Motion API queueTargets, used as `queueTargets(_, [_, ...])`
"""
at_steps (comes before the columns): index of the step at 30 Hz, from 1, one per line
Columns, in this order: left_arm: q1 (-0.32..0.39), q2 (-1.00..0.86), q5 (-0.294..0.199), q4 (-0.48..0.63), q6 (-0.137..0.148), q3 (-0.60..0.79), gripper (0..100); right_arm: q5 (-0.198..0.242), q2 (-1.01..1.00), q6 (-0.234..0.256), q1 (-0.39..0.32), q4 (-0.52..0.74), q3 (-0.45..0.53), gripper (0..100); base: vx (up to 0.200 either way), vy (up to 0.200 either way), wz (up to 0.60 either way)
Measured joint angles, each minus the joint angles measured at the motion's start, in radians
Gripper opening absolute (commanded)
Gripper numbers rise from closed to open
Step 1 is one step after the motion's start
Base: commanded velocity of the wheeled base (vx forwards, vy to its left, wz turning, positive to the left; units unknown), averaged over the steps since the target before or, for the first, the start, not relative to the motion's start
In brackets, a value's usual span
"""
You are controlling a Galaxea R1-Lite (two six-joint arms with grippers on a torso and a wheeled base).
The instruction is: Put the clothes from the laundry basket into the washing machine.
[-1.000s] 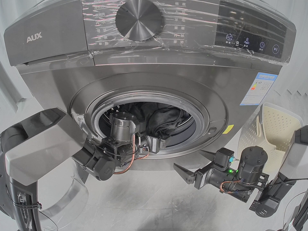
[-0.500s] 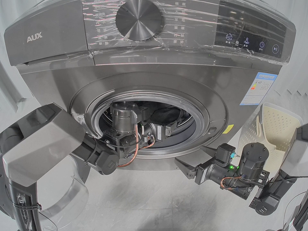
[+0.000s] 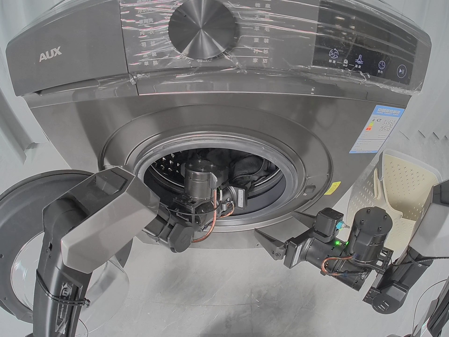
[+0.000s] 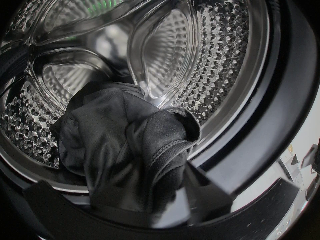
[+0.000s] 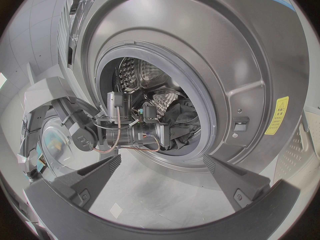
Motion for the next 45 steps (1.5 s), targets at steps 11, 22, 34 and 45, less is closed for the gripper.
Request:
queueTargets(11, [0.037, 0.117, 0.061, -0.007, -0.004, -0.24, 0, 0.001, 0.0, 0.0, 0.001, -0.001, -0.003, 100, 0.0, 0.0, 0.0])
queueTargets(22, [0.073, 0.257, 0.154, -0.007, -0.008, -0.567, 0, 0.001, 0.0, 0.0, 0.005, -0.001, -0.002, 100, 0.0, 0.0, 0.0])
queueTargets(34, [0.067, 0.269, 0.166, -0.002, -0.028, -0.497, 100, 0.002, 0.001, 0.0, 0.011, -0.001, -0.002, 100, 0.0, 0.0, 0.0])
queueTargets(45, [0.065, 0.221, 0.166, -0.007, -0.036, -0.436, 100, 0.002, 0.001, 0.0, 0.013, -0.001, -0.002, 100, 0.0, 0.0, 0.0])
